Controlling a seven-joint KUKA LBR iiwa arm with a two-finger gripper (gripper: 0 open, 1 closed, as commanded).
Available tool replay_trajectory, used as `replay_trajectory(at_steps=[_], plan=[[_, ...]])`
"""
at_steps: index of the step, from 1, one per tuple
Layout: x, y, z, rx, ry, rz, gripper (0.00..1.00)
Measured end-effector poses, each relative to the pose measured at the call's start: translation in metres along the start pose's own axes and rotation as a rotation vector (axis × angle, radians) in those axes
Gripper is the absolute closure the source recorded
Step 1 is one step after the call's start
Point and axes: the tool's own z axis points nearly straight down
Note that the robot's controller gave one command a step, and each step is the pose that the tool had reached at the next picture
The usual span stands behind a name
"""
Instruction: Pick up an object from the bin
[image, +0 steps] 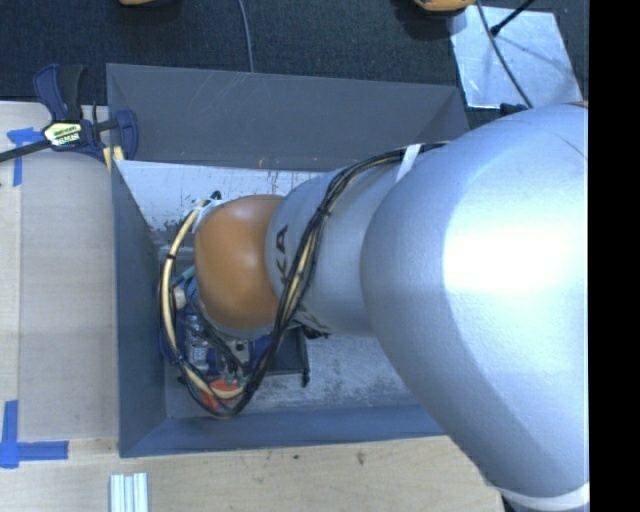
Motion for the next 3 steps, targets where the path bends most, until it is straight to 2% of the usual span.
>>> replay_trajectory(at_steps=[1,2,3], plan=[[-0.019,-0.027,-0.044,0.003,0.0,-0.011,1.0],[-0.013,-0.036,-0.146,0.001,-0.003,-0.007,1.0],[-0.055,-0.07,-0.121,0.005,0.003,-0.263,1.0]])
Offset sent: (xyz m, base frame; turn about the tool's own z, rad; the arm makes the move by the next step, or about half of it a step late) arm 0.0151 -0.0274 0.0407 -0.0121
